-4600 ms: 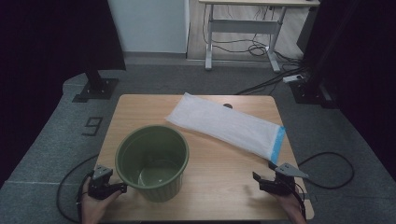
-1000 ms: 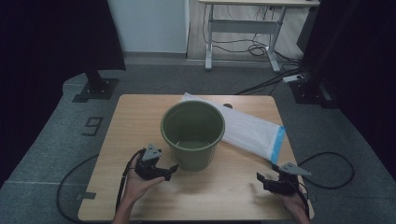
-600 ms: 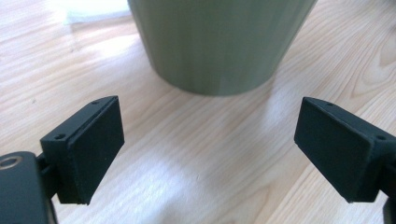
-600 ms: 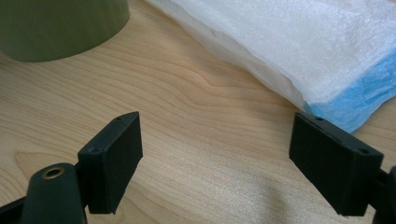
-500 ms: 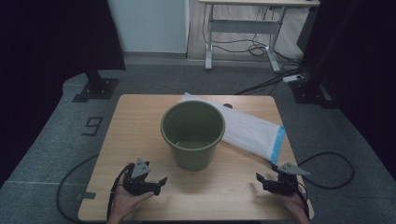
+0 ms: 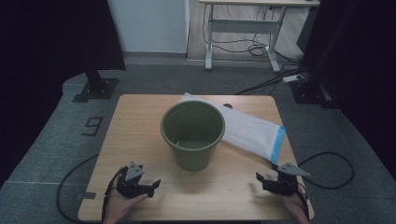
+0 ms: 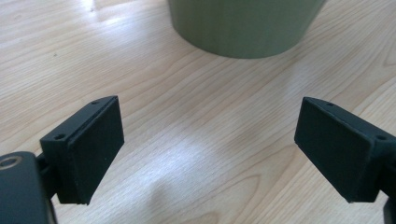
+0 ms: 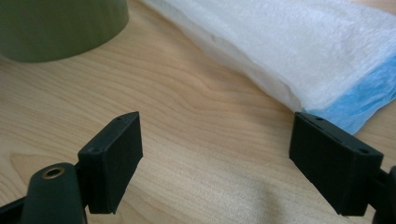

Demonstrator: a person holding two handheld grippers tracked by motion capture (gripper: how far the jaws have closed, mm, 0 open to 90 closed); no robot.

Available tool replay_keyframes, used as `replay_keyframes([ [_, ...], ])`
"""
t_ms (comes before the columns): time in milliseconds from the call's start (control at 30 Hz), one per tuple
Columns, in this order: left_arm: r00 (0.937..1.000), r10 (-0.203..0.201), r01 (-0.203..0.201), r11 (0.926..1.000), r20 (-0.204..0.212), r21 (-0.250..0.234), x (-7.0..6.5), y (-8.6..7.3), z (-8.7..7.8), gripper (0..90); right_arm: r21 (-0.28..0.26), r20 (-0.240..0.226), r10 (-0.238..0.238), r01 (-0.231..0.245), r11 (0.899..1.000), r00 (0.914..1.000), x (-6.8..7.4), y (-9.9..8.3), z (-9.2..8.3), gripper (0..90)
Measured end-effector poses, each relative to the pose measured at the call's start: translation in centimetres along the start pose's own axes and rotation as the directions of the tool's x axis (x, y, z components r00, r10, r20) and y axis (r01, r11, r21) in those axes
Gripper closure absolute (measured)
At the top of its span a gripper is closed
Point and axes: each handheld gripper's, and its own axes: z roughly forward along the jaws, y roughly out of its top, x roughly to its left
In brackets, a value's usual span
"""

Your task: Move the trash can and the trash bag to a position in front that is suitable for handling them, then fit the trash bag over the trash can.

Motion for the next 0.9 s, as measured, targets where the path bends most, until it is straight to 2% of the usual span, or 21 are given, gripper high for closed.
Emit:
replay_keyframes([
  [200,0.9999,-0.013,0.013,0.9999,-0.005,-0.01,0.4,-0.1,-0.3,7.8,-0.015,0.017,-0.001,0.002,1.0,0.9998,0.1,0.3,0.0,15.6],
  [267,0.9999,-0.014,0.014,0.9999,-0.006,-0.005,0.5,-0.2,-0.2,7.8,-0.007,0.021,-0.022,0.022,1.0,0.9995,0.2,0.6,0.2,15.5],
  [467,0.9997,-0.025,0.025,0.9997,-0.005,0.006,0.7,-0.5,0.1,7.9,-0.005,0.036,-0.041,0.041,0.999,0.9985,0.5,2.7,1.6,14.0],
  [533,0.9996,-0.027,0.027,0.9996,-0.006,0.008,0.7,-0.5,0.3,7.9,-0.005,0.029,-0.06,0.06,0.998,0.9978,0.6,4.5,3.0,13.6],
  [600,0.9996,-0.026,0.026,0.9996,-0.007,0.007,0.7,-0.4,0.4,7.9,0.003,0.022,-0.062,0.062,0.998,0.9978,0.6,5.4,4.0,13.4],
  [767,0.9995,-0.031,0.031,0.9995,-0.005,0.011,0.8,-0.4,0.7,8.2,0.029,0.023,-0.077,0.077,0.997,0.9967,1.0,6.9,6.6,13.0],
  [900,0.9998,-0.019,0.019,0.9993,-0.001,0.031,0.7,-0.6,1.1,8.2,0.082,0.012,-0.101,0.1,0.992,0.9948,1.5,7.9,9.0,13.1],
])
